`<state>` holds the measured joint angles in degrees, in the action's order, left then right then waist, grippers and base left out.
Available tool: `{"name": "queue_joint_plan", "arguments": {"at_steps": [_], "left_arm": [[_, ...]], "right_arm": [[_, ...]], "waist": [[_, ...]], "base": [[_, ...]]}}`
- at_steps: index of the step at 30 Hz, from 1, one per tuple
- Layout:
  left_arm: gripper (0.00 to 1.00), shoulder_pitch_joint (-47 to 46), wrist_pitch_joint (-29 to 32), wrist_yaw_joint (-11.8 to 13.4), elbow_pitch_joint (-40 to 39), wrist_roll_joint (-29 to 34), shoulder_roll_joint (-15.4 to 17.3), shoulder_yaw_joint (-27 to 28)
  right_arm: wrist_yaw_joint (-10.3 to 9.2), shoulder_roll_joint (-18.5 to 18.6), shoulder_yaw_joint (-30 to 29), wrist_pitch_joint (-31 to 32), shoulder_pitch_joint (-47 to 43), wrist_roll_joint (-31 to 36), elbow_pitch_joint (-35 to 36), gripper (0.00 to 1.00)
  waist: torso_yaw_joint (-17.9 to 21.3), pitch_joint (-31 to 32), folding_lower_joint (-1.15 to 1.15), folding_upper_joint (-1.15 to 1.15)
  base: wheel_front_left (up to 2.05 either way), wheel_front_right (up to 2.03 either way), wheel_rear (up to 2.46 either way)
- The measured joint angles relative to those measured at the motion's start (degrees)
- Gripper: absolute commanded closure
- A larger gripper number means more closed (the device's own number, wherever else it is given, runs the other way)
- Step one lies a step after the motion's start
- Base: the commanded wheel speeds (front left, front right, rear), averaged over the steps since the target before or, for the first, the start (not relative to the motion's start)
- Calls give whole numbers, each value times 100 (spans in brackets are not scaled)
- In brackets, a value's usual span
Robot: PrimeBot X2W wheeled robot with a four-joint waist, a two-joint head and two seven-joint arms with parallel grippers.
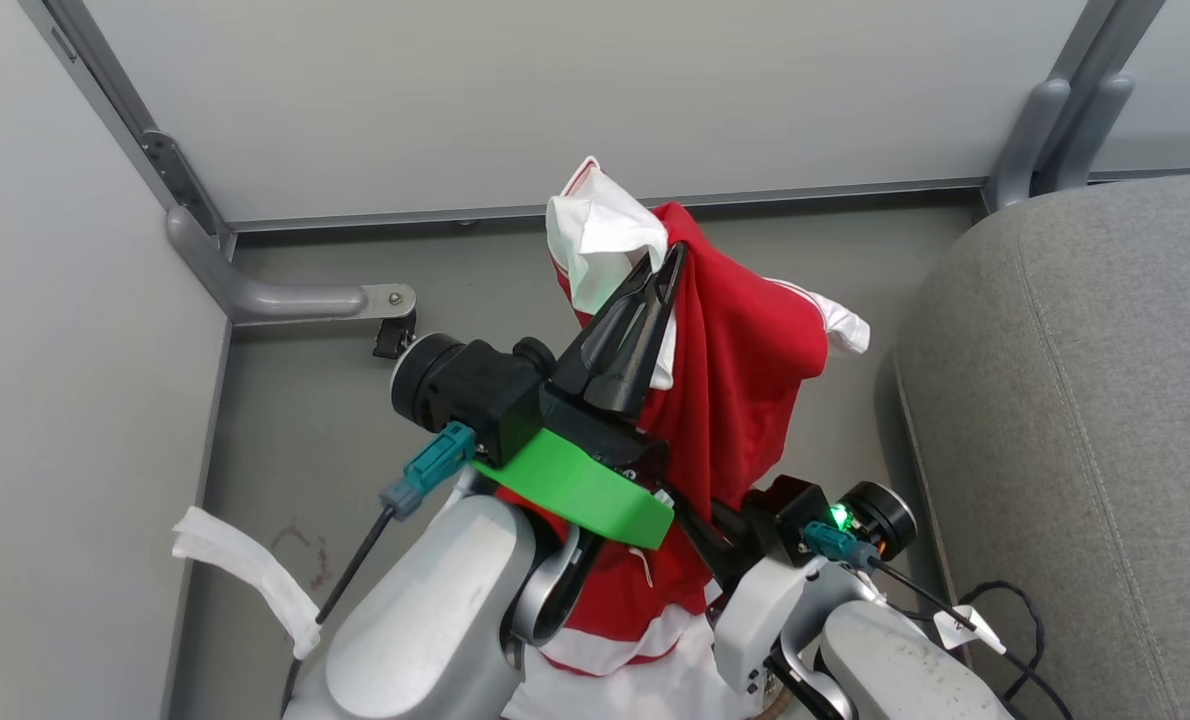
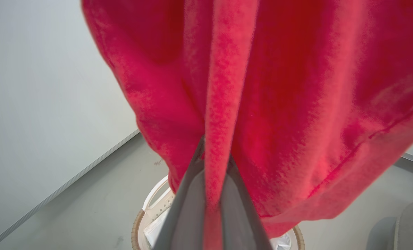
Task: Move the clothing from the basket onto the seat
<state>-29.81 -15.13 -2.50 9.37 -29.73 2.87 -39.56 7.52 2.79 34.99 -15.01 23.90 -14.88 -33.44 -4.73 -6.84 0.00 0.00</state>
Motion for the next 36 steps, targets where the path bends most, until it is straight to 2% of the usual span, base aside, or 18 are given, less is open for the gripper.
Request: {"name": "queue_joint_plan", "arguments": {"at_steps": [14,15,16,26,36], "left_arm": [[100,-5,0,23,0,100,-1,8],[54,-4,0,26,2,129,-1,23],[0,-3,-1,53,23,155,-3,45],[0,169,-4,46,530,631,-7,368],[0,530,-4,-166,923,1228,-7,1034]], "right_arm": [[-1,0,-81,0,-3,-79,56,100],[0,-1,-104,0,-8,-79,79,100],[0,0,-124,0,-12,-78,101,100],[0,0,-296,1,-109,-45,436,100],[0,4,-379,2,-316,-109,820,100]], "waist": [[65,0,0,0],[74,3,0,0],[89,6,0,0],[428,7,0,0],[1287,-36,0,0]], "base": [[0,0,0],[0,0,0],[0,0,0],[0,0,0],[0,0,0]]}}
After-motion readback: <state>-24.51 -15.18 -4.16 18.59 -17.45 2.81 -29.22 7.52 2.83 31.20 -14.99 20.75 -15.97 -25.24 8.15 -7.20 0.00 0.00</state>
